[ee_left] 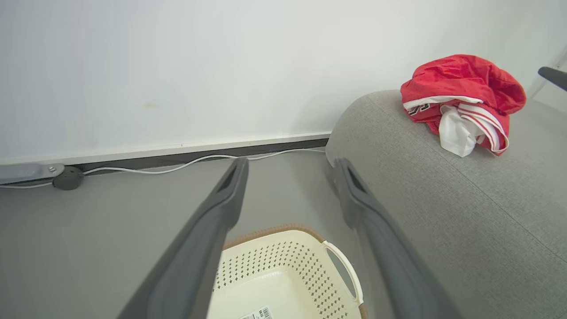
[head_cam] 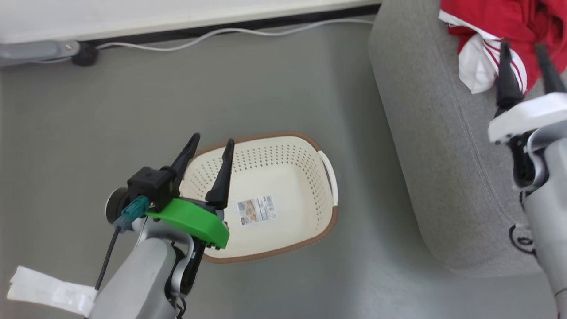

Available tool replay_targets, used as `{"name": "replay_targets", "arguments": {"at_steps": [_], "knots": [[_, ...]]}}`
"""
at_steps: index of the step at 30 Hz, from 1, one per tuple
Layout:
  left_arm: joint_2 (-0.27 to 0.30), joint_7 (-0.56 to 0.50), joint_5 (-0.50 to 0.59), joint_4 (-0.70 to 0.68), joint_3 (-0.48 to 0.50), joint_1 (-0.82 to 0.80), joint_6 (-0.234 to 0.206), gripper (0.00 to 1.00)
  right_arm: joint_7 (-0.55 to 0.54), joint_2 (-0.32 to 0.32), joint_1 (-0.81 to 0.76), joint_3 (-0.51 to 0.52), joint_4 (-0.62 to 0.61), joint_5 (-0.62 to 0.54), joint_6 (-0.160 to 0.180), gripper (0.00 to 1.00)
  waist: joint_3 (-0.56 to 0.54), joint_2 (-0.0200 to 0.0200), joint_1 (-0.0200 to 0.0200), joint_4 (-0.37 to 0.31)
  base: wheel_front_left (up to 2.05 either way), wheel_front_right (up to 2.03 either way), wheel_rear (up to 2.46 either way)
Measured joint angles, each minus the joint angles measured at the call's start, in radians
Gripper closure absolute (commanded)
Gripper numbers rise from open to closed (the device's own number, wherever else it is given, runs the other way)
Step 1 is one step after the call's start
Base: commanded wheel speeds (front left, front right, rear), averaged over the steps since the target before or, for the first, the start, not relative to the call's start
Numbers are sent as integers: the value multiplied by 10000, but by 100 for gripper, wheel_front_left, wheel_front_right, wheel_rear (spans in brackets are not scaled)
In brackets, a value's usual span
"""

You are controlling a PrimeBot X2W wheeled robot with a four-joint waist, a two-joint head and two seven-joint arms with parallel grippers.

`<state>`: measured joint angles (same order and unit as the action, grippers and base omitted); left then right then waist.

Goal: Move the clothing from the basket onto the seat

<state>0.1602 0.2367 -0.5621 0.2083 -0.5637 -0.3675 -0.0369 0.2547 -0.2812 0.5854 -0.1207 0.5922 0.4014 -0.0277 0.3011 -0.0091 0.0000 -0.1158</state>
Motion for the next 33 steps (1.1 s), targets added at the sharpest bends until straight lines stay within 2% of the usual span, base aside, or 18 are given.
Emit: {"name": "replay_targets", "arguments": {"at_steps": [11, 21, 26, 33], "knots": [[178, 121, -387, 364, 1218, 1137, -393, 0, 0, 838, -1323, -357, -502, -240, -73, 0, -1218, 0, 0, 822, 0, 0, 0], [424, 123, -389, 84, 2667, 2274, -617, 0, -2, 1494, -2701, -840, -1007, -380, -69, 0, -2208, 0, 0, 1337, 0, 0, 0], [454, 123, -234, -198, 3170, 2797, -650, 0, -2, 1710, -3335, -995, -1279, -424, -33, 0, -2574, 0, 0, 1495, 0, 0, 0], [506, 123, 169, -543, 3622, 3436, -702, 0, -2, 1856, -4022, -1011, -1716, -449, 209, 0, -2818, 0, 0, 1632, 0, 0, 0]]}}
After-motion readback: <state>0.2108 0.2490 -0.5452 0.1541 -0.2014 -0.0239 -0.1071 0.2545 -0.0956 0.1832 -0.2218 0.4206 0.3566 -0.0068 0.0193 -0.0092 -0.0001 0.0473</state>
